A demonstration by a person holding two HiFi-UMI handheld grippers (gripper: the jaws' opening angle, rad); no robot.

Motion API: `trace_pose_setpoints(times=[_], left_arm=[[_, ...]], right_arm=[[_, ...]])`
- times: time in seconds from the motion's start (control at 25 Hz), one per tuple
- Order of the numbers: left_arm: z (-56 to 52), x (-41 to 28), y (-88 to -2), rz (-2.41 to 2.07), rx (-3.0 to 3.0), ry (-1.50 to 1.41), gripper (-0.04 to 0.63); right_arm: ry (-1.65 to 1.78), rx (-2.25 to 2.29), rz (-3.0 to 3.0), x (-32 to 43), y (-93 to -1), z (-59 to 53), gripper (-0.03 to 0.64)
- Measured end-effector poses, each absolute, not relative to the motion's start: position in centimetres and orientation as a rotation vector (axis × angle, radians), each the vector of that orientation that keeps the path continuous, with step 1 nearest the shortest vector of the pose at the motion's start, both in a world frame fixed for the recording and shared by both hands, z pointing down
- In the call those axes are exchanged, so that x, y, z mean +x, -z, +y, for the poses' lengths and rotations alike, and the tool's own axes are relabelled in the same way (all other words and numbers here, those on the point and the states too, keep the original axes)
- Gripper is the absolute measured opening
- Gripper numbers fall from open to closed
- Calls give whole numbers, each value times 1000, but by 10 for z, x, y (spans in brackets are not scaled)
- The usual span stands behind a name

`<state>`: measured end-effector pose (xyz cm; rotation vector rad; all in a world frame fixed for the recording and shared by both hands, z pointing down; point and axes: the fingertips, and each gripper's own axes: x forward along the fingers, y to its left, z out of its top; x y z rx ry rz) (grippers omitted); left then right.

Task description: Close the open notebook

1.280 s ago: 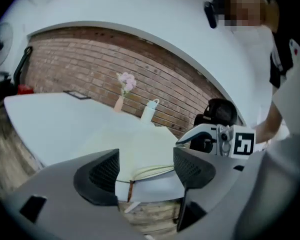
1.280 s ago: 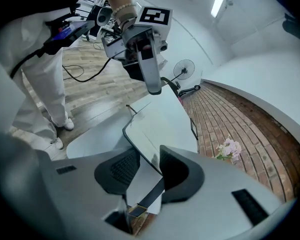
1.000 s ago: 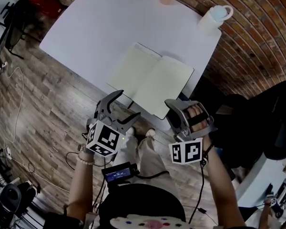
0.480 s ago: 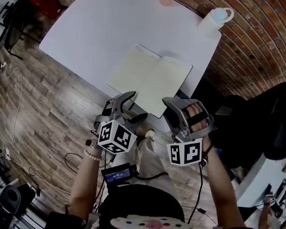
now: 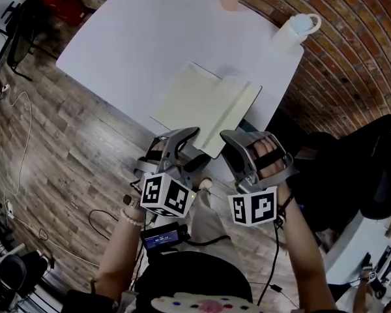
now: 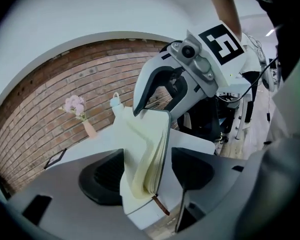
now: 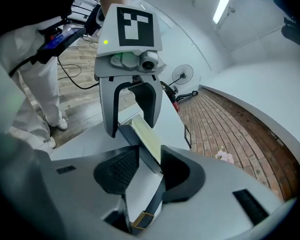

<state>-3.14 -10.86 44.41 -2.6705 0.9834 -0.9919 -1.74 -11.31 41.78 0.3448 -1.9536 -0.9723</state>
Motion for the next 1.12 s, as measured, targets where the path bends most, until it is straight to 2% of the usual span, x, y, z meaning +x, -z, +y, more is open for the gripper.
trace_pose_setpoints(times=[0.08, 0.48, 0.72, 1.0, 1.12], left_arm=[[-112, -31, -442, 995, -2632, 990, 257], [-108, -41, -439, 1072, -2682, 941, 107], [-115, -56, -436, 1224, -2786, 829, 79], [-127, -75, -416, 1426, -2874, 612, 72], [-131, -81, -411, 1442, -2862, 618, 72]], right_arm=[[972, 328, -1956, -17, -417, -115, 144], [839, 322, -2128, -33, -392, -111, 142], [481, 395, -2406, -36, -369, -101, 58], [308, 555, -2459, -24, -367, -99, 54], [268, 592, -2454, -20, -370, -95, 54]])
